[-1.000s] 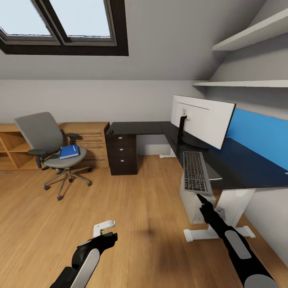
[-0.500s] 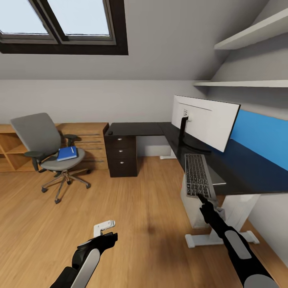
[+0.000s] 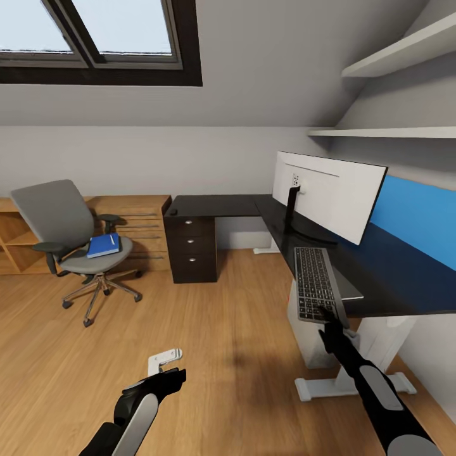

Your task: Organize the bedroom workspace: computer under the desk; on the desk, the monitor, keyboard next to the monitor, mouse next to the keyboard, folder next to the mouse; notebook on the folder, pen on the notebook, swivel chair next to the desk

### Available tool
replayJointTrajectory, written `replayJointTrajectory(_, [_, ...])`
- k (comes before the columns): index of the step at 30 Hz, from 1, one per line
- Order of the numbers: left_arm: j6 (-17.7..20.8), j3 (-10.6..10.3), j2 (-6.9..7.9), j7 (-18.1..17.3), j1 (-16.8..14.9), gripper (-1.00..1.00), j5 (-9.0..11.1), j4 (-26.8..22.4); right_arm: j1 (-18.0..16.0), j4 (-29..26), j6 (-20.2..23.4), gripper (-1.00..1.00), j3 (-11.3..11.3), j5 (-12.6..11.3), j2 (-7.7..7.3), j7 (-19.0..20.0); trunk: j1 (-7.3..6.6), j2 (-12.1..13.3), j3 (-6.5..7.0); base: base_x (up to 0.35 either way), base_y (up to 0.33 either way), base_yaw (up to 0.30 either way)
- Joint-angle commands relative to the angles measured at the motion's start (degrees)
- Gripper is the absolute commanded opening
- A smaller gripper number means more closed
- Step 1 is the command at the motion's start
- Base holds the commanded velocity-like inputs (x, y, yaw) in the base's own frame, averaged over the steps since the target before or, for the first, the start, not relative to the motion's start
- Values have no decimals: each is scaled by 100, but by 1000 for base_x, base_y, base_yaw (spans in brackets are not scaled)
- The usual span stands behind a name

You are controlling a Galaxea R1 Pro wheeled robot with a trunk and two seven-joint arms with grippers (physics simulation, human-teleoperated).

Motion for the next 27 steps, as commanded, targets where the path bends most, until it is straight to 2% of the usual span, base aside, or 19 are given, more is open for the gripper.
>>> replayJointTrajectory(1, [7,-5,2,55,-5,100,52,-6,-4,3,44,100,-54,-58,1,-2,0,-3,-6,9,0,0])
replayJointTrajectory(9, [5,-2,2,55,-5,100,51,-6,-4,10,44,100,-206,-80,-8,-32,0,-3,-6,3,0,0])
replayJointTrajectory(14, [4,-2,2,55,-5,100,52,-6,-4,10,25,100,-237,-87,-16,-195,0,-3,-6,0,0,0])
replayJointTrajectory(20, [10,112,10,66,-5,100,53,-13,-4,10,15,100,-239,-90,-22,-226,0,-3,-6,0,0,0])
replayJointTrajectory(27, [5,177,3,64,-5,100,45,-20,-4,13,-52,100,-343,-89,-24,-232,0,-3,-6,0,0,0])
